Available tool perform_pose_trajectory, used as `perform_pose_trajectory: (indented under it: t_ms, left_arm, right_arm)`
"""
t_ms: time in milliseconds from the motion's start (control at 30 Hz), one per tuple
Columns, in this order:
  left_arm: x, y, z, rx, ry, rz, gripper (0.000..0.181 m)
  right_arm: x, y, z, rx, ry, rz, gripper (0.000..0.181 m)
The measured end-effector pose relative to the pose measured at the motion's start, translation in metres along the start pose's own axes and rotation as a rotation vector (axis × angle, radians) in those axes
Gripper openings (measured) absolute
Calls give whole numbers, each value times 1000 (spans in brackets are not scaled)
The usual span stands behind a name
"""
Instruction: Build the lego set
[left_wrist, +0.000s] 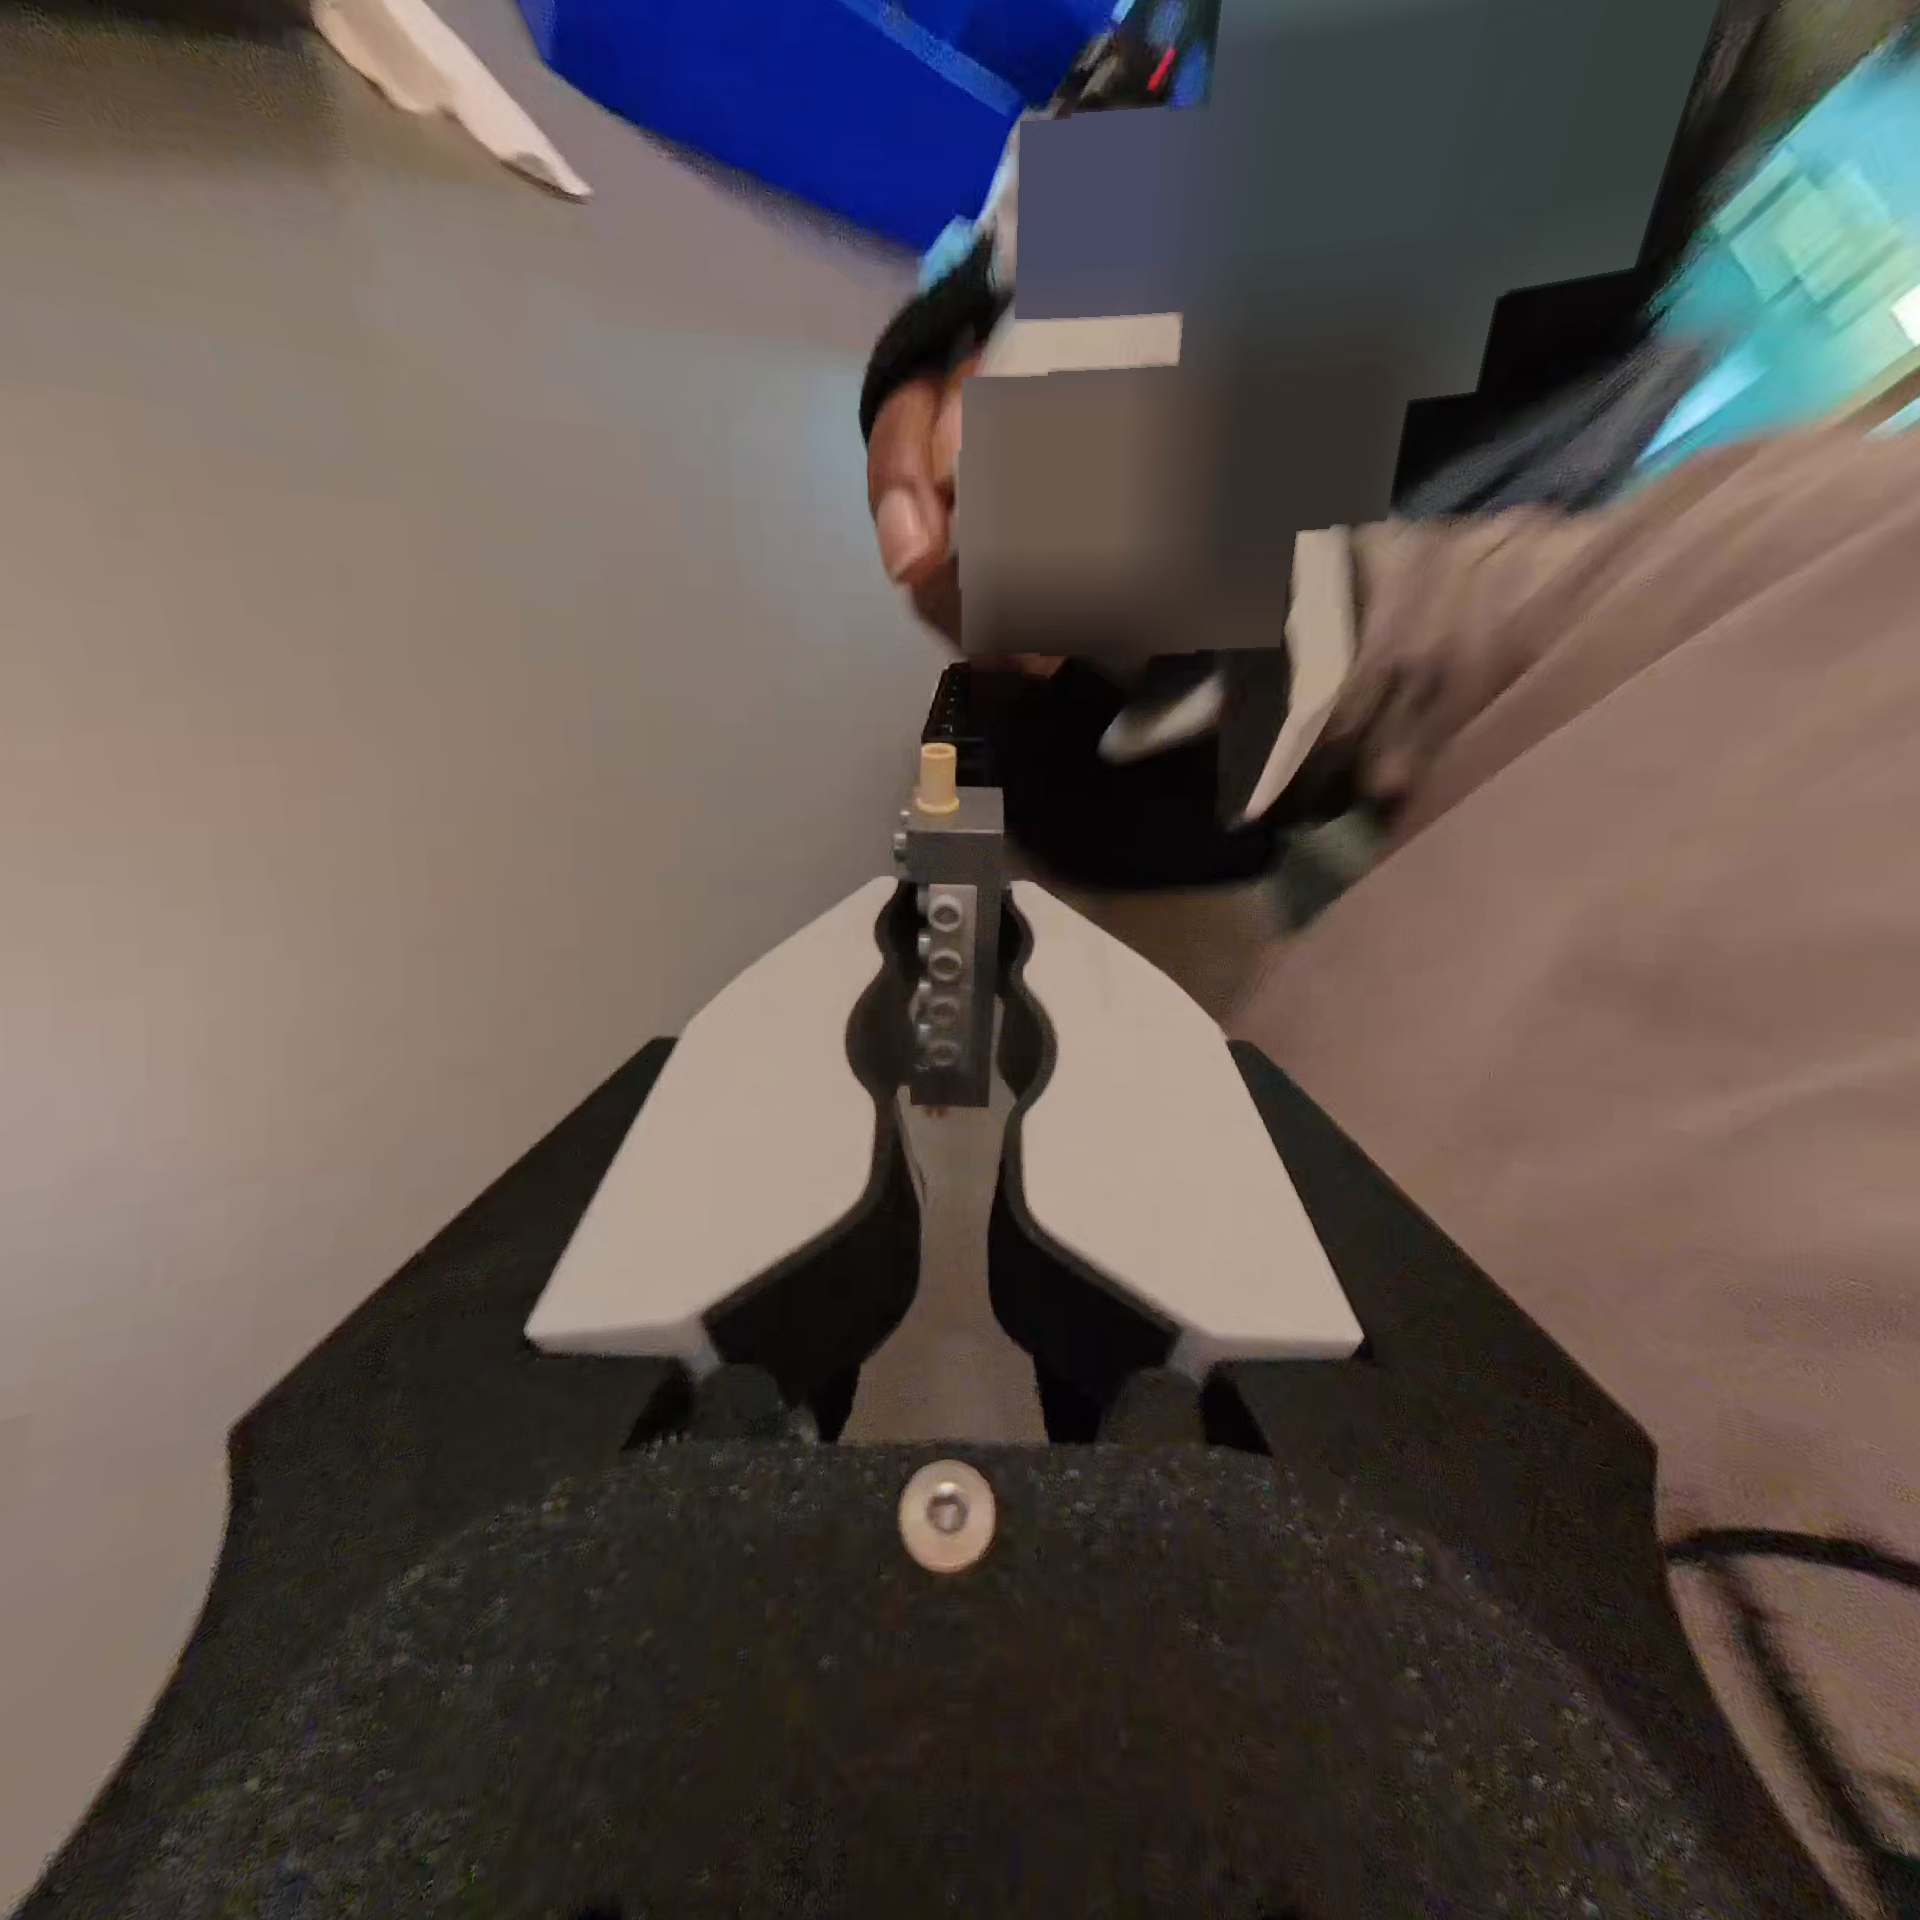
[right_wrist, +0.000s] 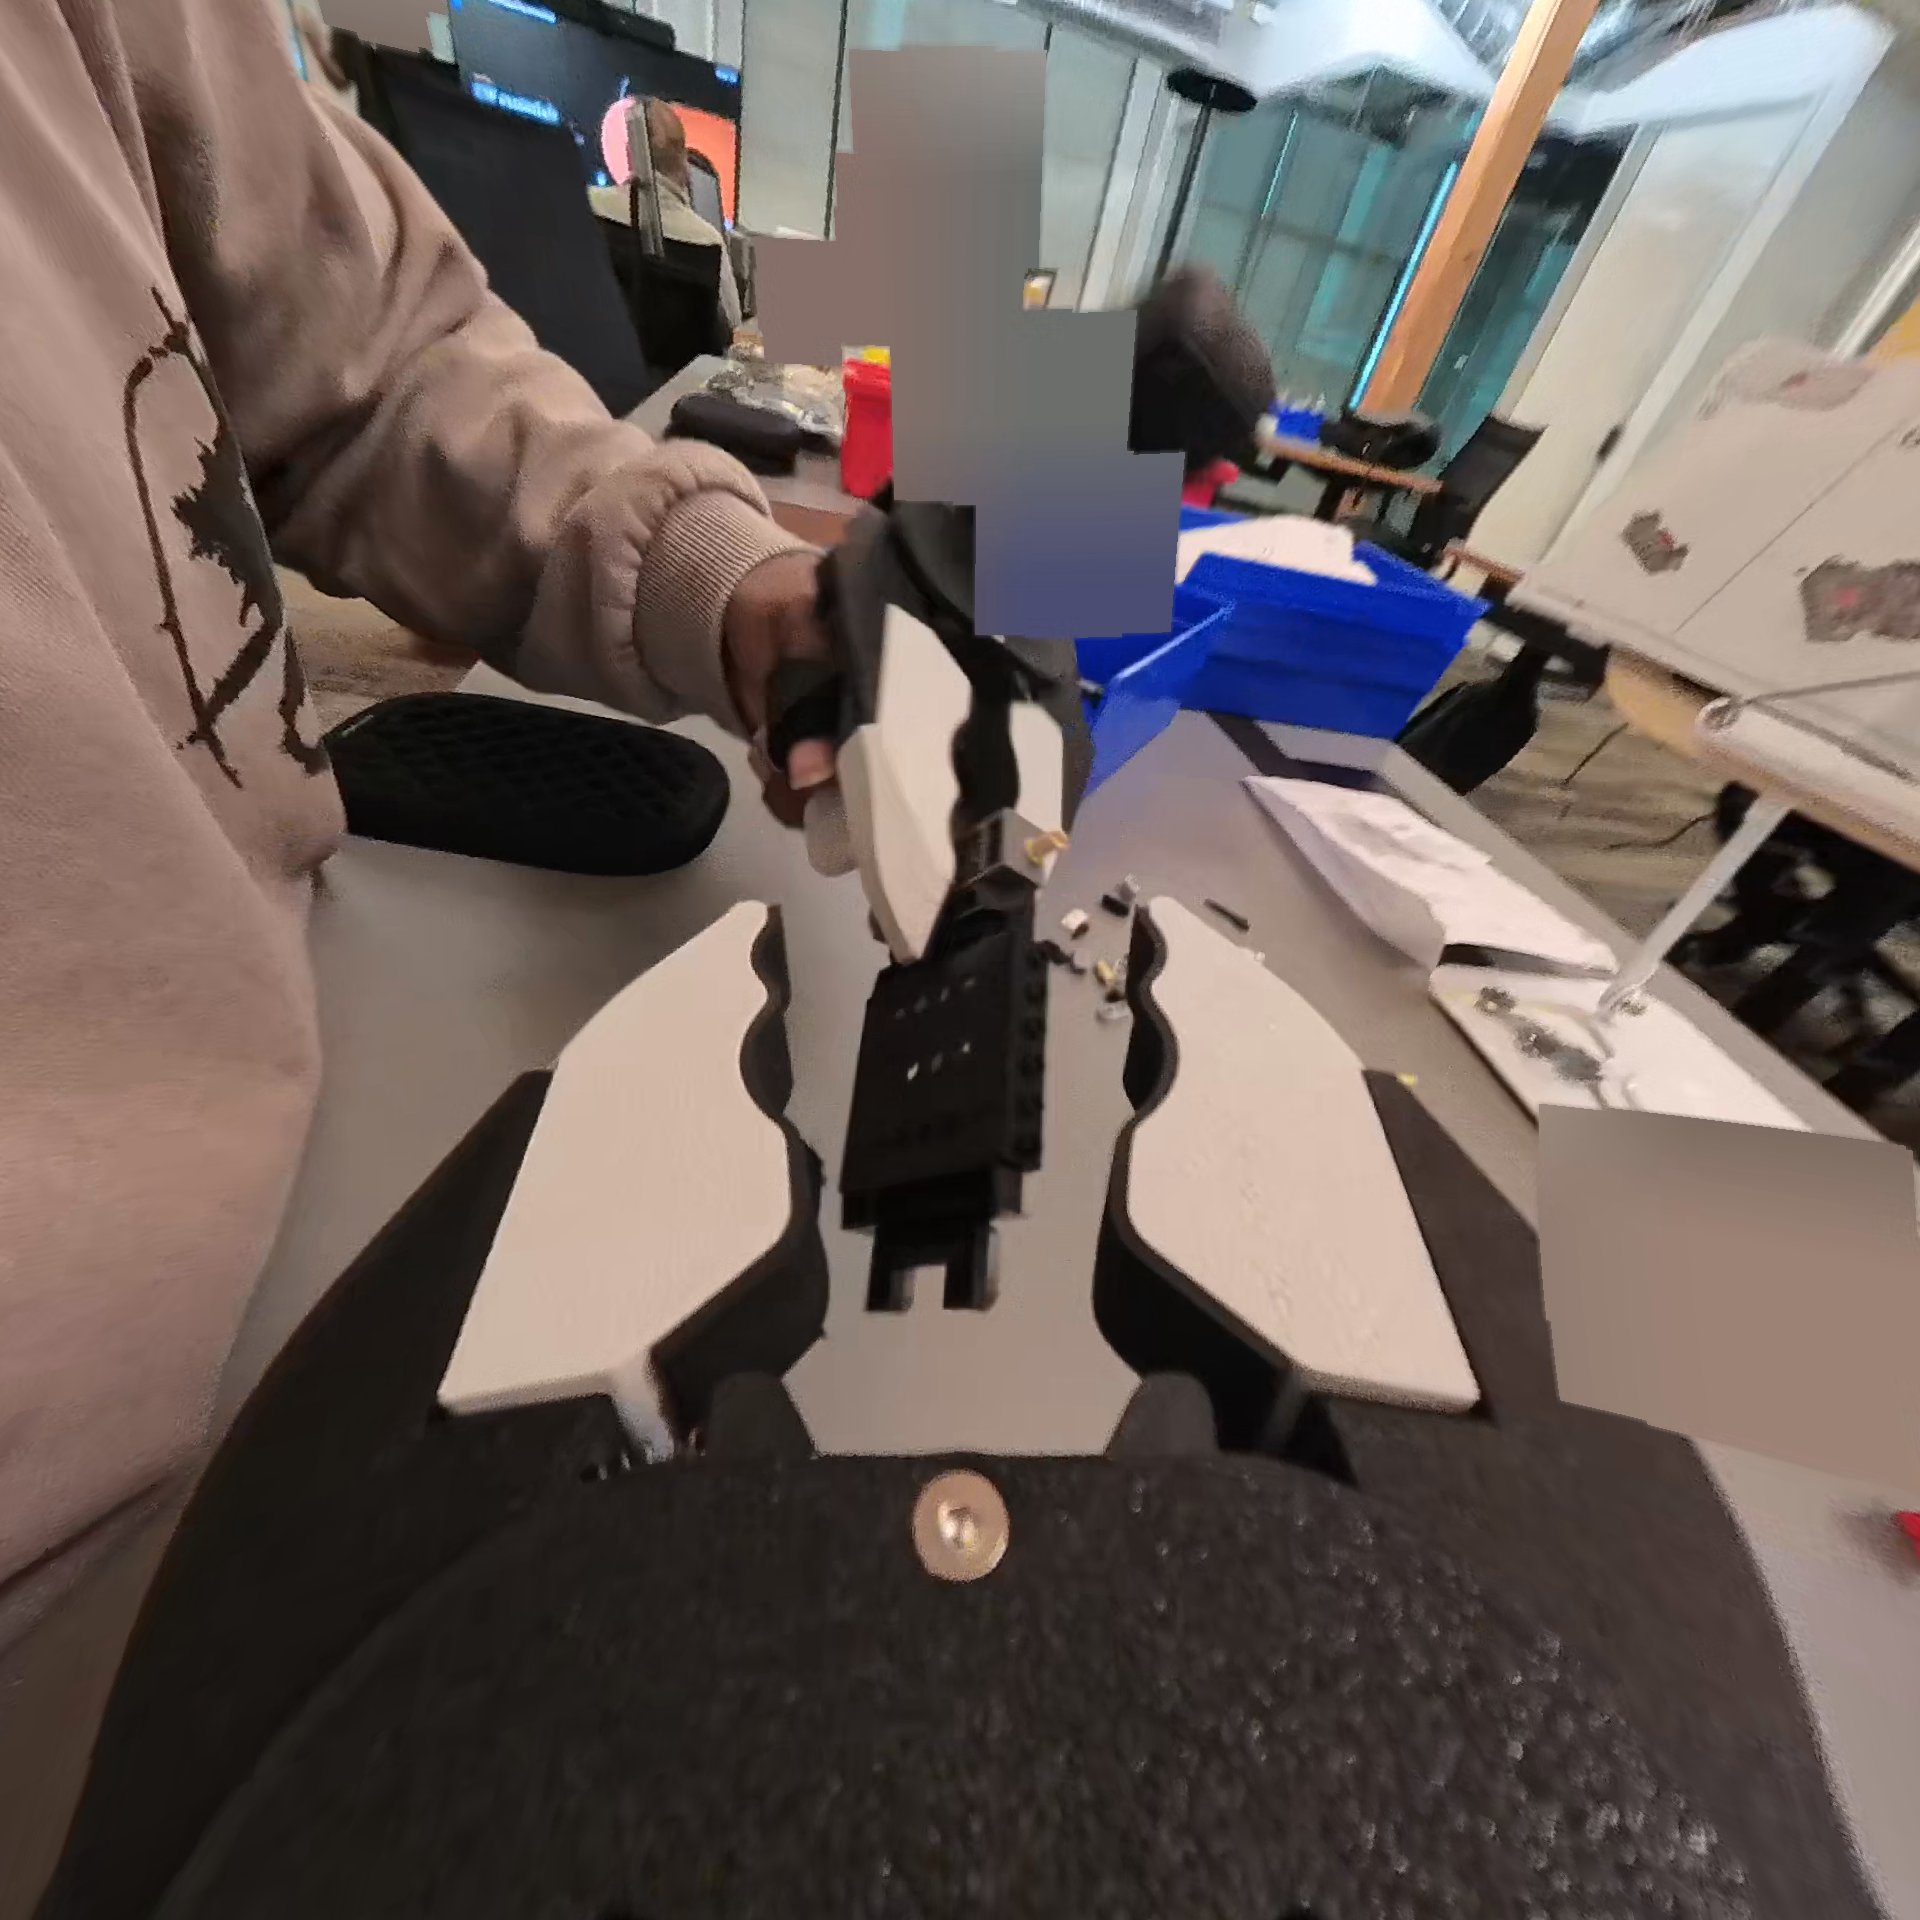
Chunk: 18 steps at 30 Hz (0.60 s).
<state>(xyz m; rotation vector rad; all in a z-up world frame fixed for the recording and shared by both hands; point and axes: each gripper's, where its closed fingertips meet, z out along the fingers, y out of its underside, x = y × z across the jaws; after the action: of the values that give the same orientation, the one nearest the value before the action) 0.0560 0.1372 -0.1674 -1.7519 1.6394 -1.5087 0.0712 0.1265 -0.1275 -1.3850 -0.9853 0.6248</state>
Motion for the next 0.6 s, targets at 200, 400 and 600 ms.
perform_pose_trajectory:
  t_ms: [200,400,600]
  left_arm:
    - [-14,-3,-2,-180,-471,690,13]
    - [-16,-6,-4,-222,-656,993,13]
    - [-16,-10,-11,-232,-743,1093,13]
  right_arm:
    - [1,14,13,-189,-42,2,49]
    - [-3,16,30,-287,23,-233,27]
    - [-5,14,37,-293,111,-446,15]
